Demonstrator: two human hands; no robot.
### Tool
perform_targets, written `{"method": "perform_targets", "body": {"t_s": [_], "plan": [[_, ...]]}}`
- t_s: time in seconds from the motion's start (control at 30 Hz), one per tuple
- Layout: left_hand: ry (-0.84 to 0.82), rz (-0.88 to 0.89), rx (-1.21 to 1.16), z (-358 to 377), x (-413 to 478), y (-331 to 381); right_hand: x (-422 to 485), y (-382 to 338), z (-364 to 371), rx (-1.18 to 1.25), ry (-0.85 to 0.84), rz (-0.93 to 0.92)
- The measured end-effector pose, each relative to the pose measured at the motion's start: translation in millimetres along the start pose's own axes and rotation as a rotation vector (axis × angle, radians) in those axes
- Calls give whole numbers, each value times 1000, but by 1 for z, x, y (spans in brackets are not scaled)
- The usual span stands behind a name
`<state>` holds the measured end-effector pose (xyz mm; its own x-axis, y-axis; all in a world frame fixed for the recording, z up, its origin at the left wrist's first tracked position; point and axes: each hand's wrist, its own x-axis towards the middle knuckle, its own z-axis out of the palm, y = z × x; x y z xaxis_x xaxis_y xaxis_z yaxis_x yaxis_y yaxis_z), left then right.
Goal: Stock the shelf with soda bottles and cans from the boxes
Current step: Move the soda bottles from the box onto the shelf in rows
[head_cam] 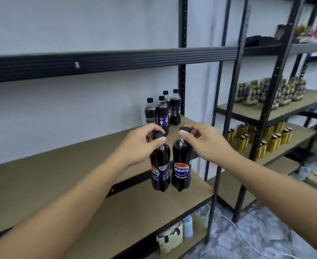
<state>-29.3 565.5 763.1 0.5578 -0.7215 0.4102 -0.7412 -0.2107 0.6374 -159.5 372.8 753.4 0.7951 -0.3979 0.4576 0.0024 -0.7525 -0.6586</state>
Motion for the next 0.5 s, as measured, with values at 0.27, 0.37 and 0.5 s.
{"method": "perform_targets", "body": {"t_s": [0.27, 0.37, 0.5], "plan": [[64, -19, 19, 18, 104, -6, 92, 33, -12, -44, 29, 61], [72, -67, 79, 35, 136, -7, 126, 56, -18, -71, -9, 53], [61, -113, 161, 56, 180, -14, 174, 89, -26, -122, -75, -5]]}}
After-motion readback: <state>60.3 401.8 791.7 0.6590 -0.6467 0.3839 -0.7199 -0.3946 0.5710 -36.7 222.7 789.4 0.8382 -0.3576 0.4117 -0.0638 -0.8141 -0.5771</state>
